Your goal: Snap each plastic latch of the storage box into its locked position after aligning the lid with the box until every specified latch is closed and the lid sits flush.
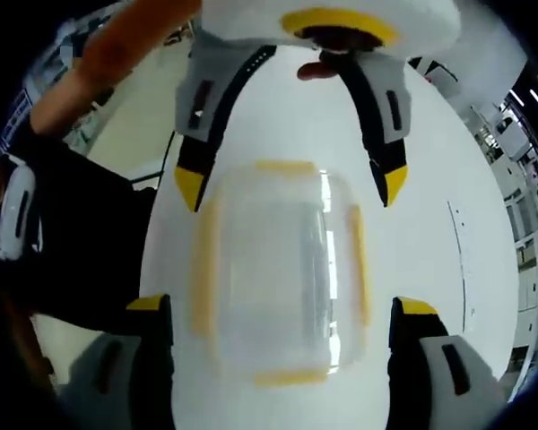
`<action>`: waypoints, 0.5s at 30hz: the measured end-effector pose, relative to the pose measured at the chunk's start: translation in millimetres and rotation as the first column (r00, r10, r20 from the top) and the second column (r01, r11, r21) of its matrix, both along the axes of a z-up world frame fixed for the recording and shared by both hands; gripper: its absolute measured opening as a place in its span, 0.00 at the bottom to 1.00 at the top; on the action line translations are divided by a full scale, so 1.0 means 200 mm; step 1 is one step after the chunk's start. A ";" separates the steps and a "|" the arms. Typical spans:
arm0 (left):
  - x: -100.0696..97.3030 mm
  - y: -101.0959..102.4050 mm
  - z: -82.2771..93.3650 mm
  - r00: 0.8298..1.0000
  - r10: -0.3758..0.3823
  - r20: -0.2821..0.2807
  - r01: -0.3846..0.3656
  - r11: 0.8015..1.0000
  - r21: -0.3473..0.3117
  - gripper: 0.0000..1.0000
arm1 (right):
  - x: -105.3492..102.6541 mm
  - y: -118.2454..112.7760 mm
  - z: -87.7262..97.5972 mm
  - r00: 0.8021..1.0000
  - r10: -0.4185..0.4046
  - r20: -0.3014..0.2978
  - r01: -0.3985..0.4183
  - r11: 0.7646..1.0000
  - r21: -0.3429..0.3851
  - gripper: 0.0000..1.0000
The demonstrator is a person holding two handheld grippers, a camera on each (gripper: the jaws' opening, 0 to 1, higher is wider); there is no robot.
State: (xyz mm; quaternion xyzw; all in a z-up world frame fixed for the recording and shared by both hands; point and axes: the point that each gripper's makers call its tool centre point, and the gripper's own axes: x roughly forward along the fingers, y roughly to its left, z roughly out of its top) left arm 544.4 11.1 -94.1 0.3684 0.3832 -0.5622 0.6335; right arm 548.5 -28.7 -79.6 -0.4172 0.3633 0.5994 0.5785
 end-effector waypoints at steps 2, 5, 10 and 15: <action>-0.04 -0.01 -0.03 1.000 -0.012 -0.009 0.012 1.000 0.012 1.00 | 0.01 0.01 0.00 1.000 0.008 -0.010 -0.008 1.000 0.007 1.00; -0.09 -0.05 -0.05 1.000 -0.026 0.000 0.026 1.000 0.014 1.00 | 0.01 0.02 -0.02 1.000 0.014 -0.008 -0.014 1.000 0.005 1.00; -0.07 -0.06 -0.08 0.999 -0.034 -0.032 0.035 0.999 0.025 1.00 | 0.03 0.03 -0.05 1.000 0.011 -0.013 -0.011 1.000 0.014 1.00; -0.01 -0.04 -0.11 0.999 -0.031 -0.033 0.033 0.999 0.035 1.00 | 0.05 0.04 -0.08 0.999 0.016 -0.028 -0.015 1.000 0.025 1.00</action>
